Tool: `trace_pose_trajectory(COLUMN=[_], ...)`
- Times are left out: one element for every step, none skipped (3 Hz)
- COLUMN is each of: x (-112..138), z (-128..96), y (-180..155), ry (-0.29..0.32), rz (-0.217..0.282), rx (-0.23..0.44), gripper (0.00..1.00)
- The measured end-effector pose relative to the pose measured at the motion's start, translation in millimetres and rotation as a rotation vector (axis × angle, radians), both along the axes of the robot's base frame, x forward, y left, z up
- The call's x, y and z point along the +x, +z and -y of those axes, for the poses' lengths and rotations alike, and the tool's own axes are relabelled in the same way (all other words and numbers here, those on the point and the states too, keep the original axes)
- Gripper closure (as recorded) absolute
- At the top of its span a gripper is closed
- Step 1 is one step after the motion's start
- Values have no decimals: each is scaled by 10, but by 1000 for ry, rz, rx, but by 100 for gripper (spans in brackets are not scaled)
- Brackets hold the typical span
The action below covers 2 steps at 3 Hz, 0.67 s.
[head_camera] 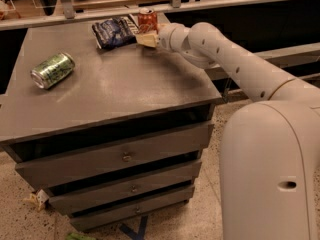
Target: Move coke can near blue chip bag
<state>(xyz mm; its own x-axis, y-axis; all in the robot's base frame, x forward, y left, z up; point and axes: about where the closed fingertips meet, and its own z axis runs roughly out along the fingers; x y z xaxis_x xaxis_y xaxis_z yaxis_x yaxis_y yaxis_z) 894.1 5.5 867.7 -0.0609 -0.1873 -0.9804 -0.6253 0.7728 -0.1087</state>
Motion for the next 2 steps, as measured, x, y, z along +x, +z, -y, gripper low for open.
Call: trace_pose_trajectory(x=[5, 6], z=[-10, -17], y=[-68, -105], ry=[-17, -27], rz=[-5, -11], rx=[2, 4], gripper=[61, 38])
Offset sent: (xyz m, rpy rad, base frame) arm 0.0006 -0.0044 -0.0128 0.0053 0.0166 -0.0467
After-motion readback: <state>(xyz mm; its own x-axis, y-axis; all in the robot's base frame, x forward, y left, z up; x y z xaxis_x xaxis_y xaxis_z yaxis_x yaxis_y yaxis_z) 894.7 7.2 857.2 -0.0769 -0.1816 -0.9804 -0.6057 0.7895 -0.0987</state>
